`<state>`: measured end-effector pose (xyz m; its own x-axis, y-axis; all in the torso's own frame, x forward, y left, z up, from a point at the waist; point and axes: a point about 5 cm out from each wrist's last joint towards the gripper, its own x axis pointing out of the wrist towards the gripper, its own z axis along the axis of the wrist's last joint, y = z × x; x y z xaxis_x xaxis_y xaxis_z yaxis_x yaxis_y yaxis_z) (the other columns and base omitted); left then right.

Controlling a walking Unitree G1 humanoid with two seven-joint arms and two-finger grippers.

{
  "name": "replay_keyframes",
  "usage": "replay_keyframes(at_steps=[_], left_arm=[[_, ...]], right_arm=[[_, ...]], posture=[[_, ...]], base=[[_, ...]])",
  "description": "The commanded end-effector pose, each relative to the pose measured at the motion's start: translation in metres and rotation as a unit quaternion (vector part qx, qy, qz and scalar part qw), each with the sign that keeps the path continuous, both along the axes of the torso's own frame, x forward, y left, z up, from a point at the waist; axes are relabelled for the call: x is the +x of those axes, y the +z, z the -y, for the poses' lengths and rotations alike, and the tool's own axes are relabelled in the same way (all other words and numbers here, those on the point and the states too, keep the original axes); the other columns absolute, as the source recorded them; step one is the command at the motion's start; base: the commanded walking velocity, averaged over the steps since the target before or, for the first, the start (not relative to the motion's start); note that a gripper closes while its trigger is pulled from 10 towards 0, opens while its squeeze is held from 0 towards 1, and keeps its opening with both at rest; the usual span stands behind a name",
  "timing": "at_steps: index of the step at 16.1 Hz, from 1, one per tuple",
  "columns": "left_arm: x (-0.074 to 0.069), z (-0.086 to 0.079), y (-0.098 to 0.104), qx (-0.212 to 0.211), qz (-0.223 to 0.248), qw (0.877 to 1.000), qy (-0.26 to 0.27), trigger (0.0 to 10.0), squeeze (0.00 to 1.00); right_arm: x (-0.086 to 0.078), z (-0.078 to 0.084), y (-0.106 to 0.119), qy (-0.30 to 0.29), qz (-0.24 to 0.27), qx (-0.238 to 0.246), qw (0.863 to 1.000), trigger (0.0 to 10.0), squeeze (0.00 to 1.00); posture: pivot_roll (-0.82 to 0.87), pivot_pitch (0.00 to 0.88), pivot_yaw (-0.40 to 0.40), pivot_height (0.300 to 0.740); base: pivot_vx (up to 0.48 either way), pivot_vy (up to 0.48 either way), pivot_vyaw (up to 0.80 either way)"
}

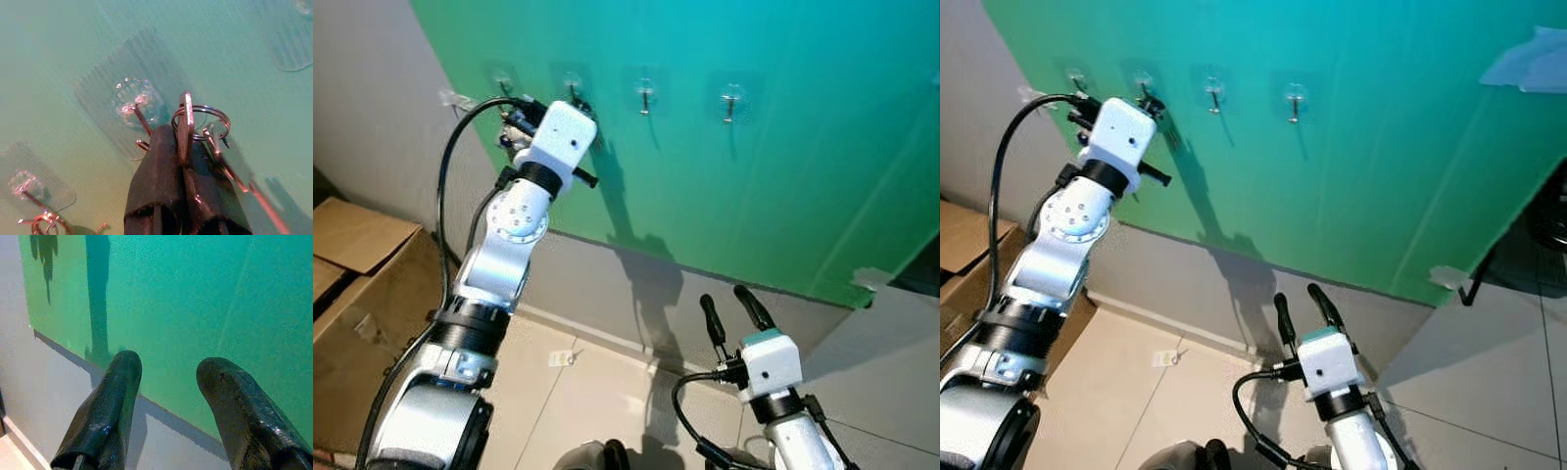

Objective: Hang keys on a hook

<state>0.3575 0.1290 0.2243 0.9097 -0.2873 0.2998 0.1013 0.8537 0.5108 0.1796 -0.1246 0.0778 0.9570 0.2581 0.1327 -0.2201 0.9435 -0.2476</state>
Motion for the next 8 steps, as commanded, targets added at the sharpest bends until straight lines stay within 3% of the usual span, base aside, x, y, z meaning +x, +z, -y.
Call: replay_keyframes(at_steps=[1,8], left_arm=[[-0.004,-0.011,0.008,-0.018,0.018,0.999,0.025,10.0,0.00],[-0.022,-0.026,-0.019,-0.052,-0.019,0.994,0.090,10.0,0.00]], right_arm=[[-0.001,-0.003,0.003,0.003,0.001,0.004,1.000,10.0,0.00],[-0.001,-0.002,0.002,0.014,-0.001,0.000,1.000,10.0,0.00]], posture=[[-0.21,0.076,0.145,0.736],[-0.20,0.064,0.133,0.736]], base=[[0.000,0.000,0.00],[0.000,0.000,0.00]])
